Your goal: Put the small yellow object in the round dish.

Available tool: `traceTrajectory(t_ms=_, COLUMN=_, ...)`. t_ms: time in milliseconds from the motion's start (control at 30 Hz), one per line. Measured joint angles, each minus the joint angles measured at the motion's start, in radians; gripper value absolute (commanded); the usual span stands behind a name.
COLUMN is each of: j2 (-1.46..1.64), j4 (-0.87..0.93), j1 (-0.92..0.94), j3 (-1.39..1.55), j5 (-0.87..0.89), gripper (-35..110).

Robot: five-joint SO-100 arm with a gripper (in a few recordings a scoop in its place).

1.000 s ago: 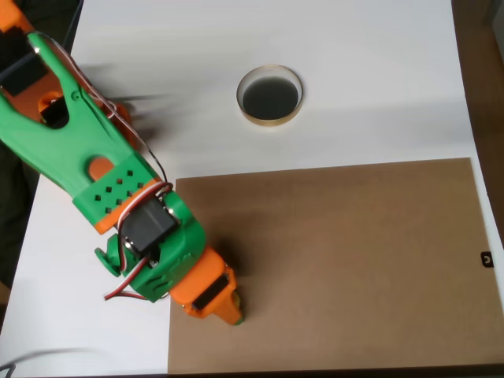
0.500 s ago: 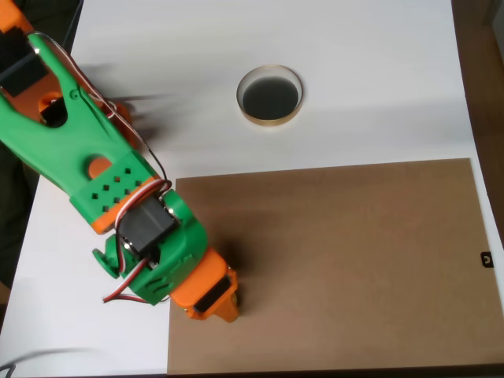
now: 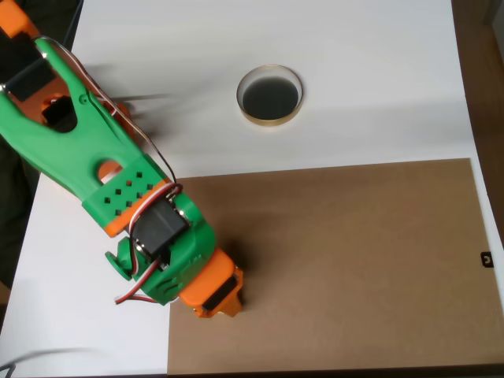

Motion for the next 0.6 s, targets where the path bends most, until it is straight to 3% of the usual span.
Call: traceTrajectory(t_ms=600, j2=0.005, j4=0.117, j1=-0.017, j3=-0.098, j5=-0.069, gripper=0)
